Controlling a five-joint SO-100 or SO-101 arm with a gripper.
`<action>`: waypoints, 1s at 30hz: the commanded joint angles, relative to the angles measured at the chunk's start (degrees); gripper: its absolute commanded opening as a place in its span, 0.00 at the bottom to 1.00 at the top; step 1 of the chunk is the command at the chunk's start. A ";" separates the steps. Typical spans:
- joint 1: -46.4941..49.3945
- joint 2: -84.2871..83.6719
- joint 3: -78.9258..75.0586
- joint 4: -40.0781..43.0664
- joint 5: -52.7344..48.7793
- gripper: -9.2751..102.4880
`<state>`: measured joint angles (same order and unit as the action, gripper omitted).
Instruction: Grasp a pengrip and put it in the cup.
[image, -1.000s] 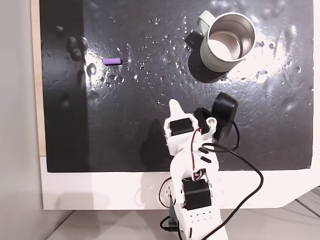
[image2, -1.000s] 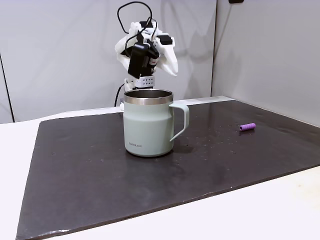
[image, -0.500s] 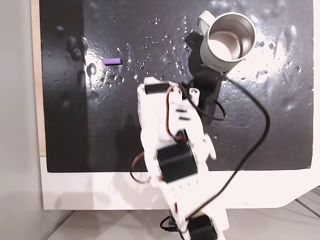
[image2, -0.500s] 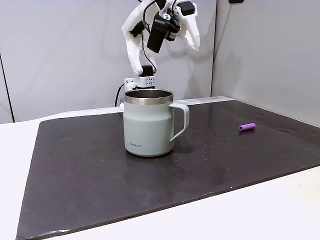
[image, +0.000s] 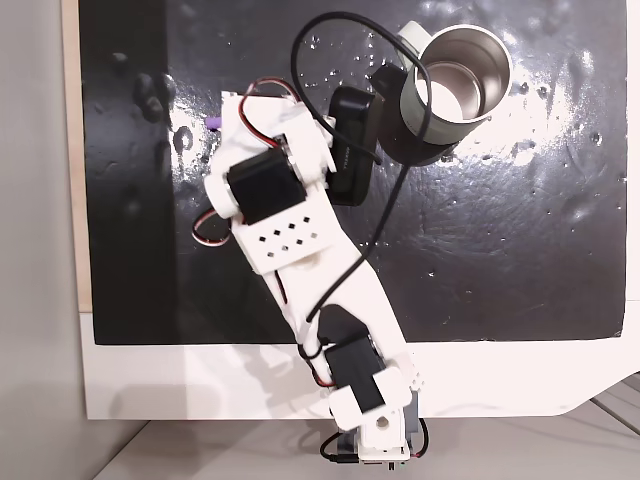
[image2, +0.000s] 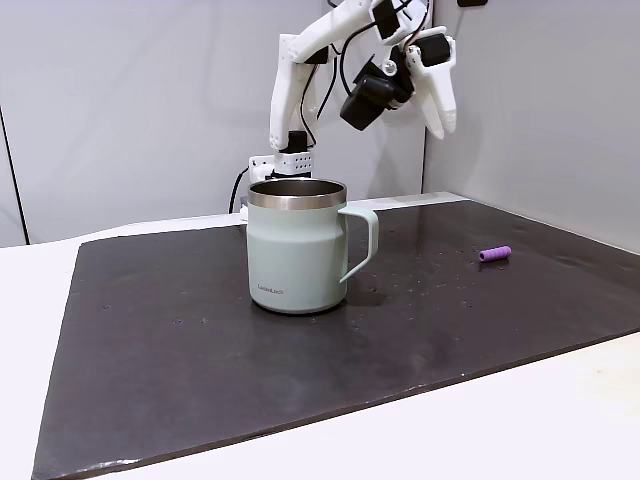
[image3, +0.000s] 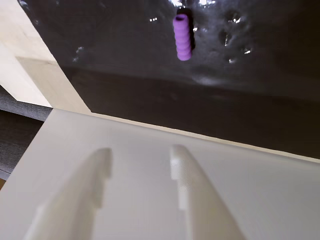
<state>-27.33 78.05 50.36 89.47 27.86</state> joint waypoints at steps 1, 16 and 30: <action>-2.46 -4.39 -8.79 0.44 2.11 0.26; -5.45 -27.16 -23.73 -0.53 6.50 0.31; -6.15 -48.25 -39.02 -1.67 5.71 0.29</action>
<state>-32.70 30.67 16.35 89.30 33.84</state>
